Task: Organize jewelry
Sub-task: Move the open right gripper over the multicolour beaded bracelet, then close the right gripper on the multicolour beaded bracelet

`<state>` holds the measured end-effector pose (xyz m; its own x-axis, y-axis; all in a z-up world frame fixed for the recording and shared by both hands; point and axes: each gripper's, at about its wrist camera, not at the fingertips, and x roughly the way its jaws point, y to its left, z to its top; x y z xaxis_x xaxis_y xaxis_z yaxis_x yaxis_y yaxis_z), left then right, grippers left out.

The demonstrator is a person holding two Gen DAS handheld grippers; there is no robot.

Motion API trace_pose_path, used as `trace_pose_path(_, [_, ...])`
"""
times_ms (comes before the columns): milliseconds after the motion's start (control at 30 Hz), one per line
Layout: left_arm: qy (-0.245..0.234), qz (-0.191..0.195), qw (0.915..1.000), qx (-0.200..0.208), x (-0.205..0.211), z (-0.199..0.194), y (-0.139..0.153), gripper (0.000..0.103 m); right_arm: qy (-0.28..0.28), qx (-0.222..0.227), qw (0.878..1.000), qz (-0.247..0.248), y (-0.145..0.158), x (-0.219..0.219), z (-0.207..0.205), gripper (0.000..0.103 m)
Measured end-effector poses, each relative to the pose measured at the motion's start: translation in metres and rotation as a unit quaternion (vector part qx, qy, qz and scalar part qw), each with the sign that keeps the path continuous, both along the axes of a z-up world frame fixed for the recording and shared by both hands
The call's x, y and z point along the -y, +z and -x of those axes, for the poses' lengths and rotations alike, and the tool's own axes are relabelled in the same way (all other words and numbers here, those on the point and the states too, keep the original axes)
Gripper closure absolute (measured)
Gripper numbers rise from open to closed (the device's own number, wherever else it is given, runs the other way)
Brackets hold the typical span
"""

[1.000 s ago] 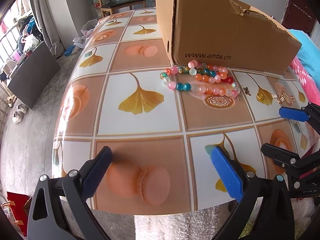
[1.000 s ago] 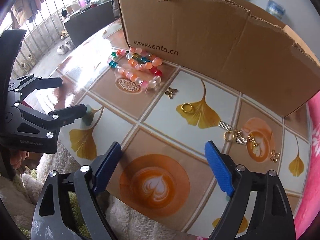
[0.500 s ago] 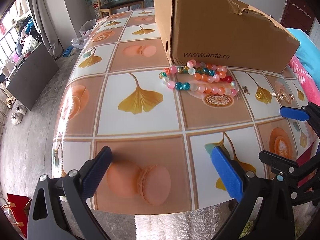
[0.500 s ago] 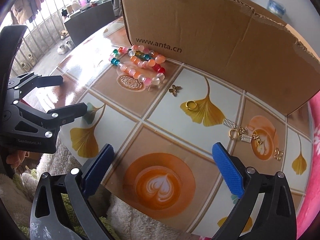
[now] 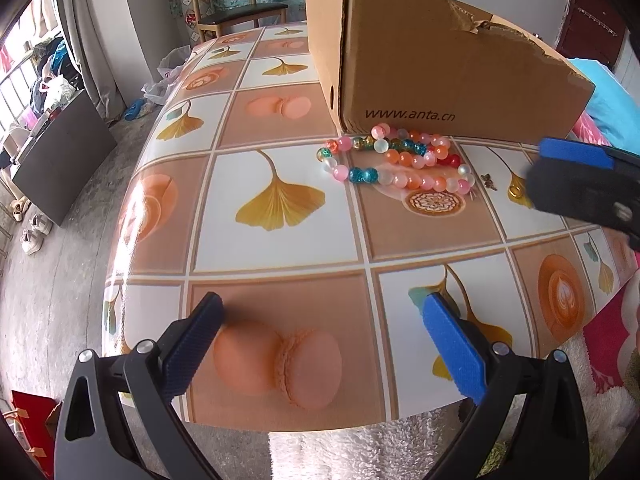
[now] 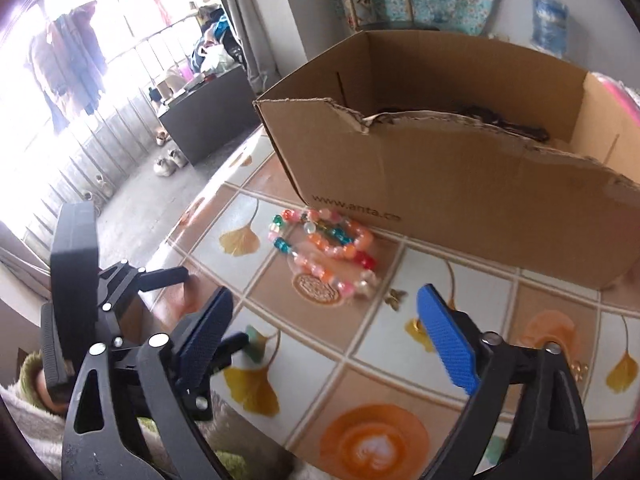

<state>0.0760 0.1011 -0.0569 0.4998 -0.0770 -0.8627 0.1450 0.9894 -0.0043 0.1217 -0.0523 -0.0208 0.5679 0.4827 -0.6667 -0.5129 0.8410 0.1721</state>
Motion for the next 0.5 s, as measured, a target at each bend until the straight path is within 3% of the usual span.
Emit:
trace_pose_path(267, [-0.011,0.003,0.9998,0.015,-0.002,0.003,-0.001,0.005,-0.031,-0.031,0.998,0.043,-0.014,-0.017,-0.029,0.060])
trace_pose_path(500, [-0.018,0.003,0.9996,0.024,-0.002,0.004,-0.001,0.005,-0.053,-0.055,0.995,0.063,-0.021,-0.012,-0.040,0.084])
